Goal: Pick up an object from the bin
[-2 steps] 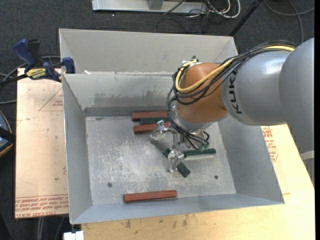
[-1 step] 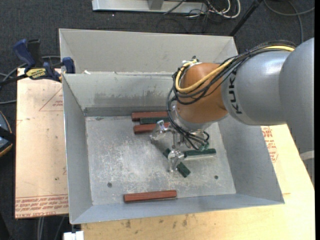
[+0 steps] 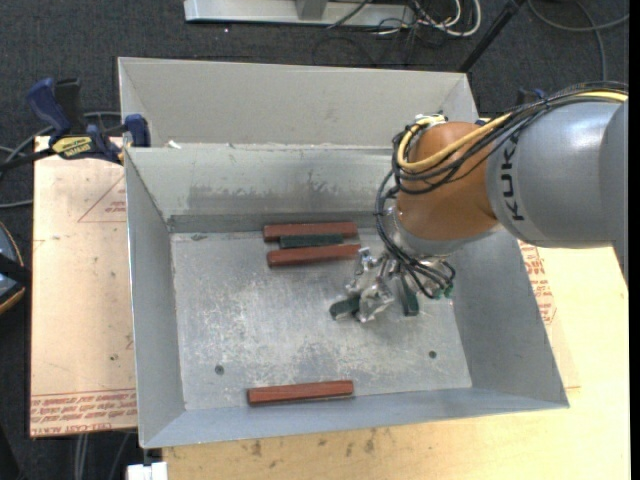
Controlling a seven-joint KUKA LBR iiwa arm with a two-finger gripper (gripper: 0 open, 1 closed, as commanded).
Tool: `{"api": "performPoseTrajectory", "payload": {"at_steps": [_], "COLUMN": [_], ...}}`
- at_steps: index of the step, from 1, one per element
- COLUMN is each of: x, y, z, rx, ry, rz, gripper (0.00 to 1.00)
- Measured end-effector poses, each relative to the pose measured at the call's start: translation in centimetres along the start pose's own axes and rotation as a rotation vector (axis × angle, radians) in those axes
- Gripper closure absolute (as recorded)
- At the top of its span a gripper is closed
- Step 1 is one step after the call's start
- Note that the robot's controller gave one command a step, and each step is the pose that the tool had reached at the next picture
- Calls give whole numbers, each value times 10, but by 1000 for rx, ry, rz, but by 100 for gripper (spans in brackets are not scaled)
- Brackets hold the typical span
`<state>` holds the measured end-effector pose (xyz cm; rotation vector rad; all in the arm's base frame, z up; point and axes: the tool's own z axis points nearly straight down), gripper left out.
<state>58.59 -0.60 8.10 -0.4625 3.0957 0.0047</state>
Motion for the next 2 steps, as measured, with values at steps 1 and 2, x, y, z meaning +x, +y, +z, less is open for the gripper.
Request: {"api": "performPoseTrajectory", "payload": {"at_steps": [1,2], "x": [0,-3], "y": [0,-7], "z": [0,-147], "rx": [0,2], "ry": [0,5], "rz": [0,-61], "gripper": [100,100]}}
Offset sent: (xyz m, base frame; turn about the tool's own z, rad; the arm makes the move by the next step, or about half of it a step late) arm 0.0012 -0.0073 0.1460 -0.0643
